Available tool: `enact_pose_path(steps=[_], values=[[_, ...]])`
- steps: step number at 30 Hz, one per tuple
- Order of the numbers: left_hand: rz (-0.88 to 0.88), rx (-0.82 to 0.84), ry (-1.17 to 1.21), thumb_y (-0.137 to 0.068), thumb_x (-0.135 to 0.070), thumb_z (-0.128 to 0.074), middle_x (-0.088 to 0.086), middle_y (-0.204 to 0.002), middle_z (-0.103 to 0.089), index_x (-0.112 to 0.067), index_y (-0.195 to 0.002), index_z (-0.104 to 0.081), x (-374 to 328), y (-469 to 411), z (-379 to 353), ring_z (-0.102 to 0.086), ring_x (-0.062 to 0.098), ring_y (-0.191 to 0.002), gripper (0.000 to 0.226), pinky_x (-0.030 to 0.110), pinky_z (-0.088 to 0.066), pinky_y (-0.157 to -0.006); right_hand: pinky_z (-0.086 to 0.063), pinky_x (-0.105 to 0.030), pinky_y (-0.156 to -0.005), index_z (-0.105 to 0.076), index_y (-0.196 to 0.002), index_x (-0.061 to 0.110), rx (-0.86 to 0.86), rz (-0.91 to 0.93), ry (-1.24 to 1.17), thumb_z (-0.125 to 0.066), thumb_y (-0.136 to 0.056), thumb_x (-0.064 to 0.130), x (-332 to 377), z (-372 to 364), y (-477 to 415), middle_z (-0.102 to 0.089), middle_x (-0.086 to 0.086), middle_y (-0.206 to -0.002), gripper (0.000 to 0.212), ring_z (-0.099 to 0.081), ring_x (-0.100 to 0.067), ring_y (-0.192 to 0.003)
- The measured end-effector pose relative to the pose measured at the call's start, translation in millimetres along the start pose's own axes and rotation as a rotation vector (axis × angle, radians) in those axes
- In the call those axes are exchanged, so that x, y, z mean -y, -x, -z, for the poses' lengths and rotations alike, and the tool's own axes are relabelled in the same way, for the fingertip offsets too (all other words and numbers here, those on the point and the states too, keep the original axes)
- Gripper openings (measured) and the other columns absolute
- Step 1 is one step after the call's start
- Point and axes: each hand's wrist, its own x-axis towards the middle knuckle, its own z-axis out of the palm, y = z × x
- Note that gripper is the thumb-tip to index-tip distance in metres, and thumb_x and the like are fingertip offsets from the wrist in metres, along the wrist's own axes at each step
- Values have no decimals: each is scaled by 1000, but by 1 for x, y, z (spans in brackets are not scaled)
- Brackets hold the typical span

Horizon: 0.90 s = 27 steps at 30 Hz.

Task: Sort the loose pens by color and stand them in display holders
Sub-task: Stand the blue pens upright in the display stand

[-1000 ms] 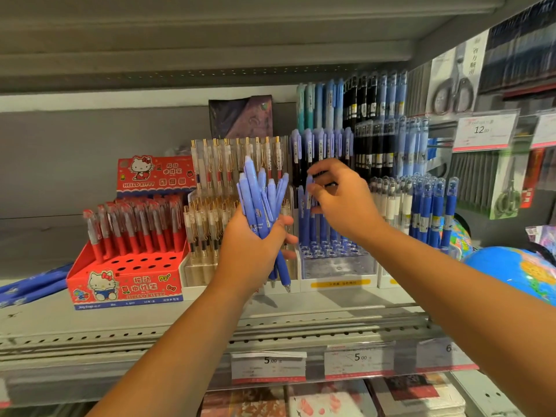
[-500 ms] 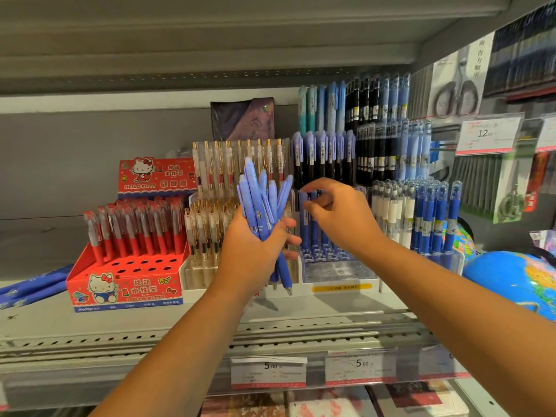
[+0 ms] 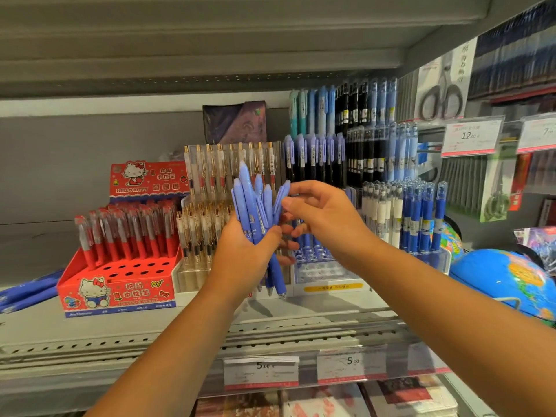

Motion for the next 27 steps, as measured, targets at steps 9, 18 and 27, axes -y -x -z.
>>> enact_pose_path(steps=[9,18,27], values=[[16,8,-6,-97,-5,-57,-19,-74,-73,-26,-106,-54,-2,1,-4,-71,6,-63,24,19,-55,-52,-55,-24,-57,-60,-99,10,-31,6,-124,-58,-96,7,-1,2,4,-75,-4,-83,4,-72,-17,-73],[43,-34,29,-98,-8,-56,-13,-69,-72,-25,-101,-55,-5,2,-3,-71,8,-60,17,26,-55,-46,-60,-34,-69,-61,-103,11,-199,114,-158,-60,-95,6,5,6,1,-73,-6,-77,9,-74,-24,-80],[87,-27,36,-97,-11,-60,5,-98,-71,-33,-105,-55,-1,0,0,-72,29,-67,24,45,-58,-48,-60,-30,-58,-53,-107,20,-393,176,157,-65,-94,15,12,29,-21,-66,-9,-89,19,-70,-16,-75]])
